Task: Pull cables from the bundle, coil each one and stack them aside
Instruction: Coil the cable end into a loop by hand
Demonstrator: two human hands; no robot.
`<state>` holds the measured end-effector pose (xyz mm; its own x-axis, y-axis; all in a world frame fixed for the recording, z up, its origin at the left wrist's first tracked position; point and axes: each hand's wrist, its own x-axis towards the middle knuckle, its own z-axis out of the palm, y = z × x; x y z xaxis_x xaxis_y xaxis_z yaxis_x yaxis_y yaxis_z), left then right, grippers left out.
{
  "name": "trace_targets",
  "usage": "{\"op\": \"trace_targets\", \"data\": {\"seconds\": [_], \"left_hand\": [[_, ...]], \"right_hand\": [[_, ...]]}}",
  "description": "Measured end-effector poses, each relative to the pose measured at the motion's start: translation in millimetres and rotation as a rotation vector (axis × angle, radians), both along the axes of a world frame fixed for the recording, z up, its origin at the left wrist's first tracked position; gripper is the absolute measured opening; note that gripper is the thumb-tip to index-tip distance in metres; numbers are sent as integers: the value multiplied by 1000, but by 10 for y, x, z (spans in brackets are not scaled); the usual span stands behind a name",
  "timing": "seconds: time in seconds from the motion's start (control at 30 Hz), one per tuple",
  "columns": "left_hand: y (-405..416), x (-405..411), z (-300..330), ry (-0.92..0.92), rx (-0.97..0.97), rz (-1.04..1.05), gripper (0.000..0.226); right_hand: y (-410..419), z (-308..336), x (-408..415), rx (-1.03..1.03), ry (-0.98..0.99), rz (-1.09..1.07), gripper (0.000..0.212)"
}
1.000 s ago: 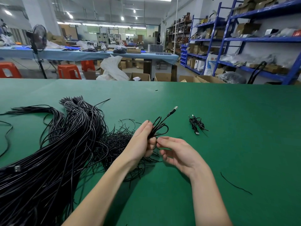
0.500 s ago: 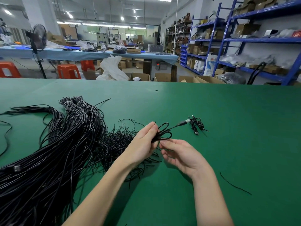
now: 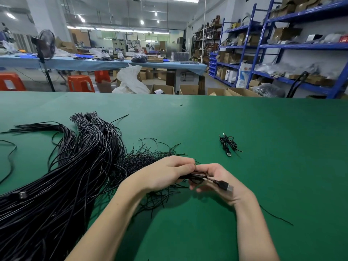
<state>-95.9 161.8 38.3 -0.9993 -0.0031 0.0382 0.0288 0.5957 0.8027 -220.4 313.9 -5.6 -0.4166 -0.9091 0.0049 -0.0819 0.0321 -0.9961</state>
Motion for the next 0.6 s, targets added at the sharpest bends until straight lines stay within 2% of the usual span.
{"op": "trace_targets", "data": {"seconds": [0.07,0.2,0.37,0.5,0.6], "left_hand": [[5,7,10,-49,-29,-18,38],[57,17,35,-102,74,0,30],[73,21,25,-111,129,82,22],[58,-5,-14,-65,138,147,24],[60,-40,-56,-26,164,177,26]], "right_hand": [[25,21,-21,43,-9,28,11],[78,32,-66,61,-25,51,23],[56,6,-38,23,-54,16,7],[32,-50,-57,10,-115,15,5],[39,-55,-59,-1,-140,41,16]]}}
